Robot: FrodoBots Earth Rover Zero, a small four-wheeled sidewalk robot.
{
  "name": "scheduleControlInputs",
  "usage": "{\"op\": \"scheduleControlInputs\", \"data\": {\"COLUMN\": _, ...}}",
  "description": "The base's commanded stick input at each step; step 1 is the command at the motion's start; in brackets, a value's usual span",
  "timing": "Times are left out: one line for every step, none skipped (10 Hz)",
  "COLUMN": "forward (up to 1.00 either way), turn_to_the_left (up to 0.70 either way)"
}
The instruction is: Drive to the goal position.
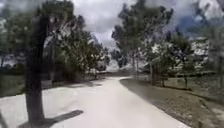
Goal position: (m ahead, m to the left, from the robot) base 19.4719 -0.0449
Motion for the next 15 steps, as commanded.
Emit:
{"op": "scheduleControlInputs", "data": {"forward": 0.85, "turn_to_the_left": 0.0}}
{"op": "scheduleControlInputs", "data": {"forward": 0.85, "turn_to_the_left": 0.0}}
{"op": "scheduleControlInputs", "data": {"forward": 0.85, "turn_to_the_left": 0.0}}
{"op": "scheduleControlInputs", "data": {"forward": 0.85, "turn_to_the_left": 0.0}}
{"op": "scheduleControlInputs", "data": {"forward": 0.85, "turn_to_the_left": 0.0}}
{"op": "scheduleControlInputs", "data": {"forward": 0.85, "turn_to_the_left": 0.0}}
{"op": "scheduleControlInputs", "data": {"forward": 0.85, "turn_to_the_left": 0.0}}
{"op": "scheduleControlInputs", "data": {"forward": 0.85, "turn_to_the_left": 0.0}}
{"op": "scheduleControlInputs", "data": {"forward": 0.85, "turn_to_the_left": 0.05}}
{"op": "scheduleControlInputs", "data": {"forward": 0.85, "turn_to_the_left": 0.16}}
{"op": "scheduleControlInputs", "data": {"forward": 0.85, "turn_to_the_left": 0.34}}
{"op": "scheduleControlInputs", "data": {"forward": 0.85, "turn_to_the_left": 0.34}}
{"op": "scheduleControlInputs", "data": {"forward": 0.85, "turn_to_the_left": 0.03}}
{"op": "scheduleControlInputs", "data": {"forward": 0.85, "turn_to_the_left": 0.0}}
{"op": "scheduleControlInputs", "data": {"forward": 0.85, "turn_to_the_left": 0.0}}
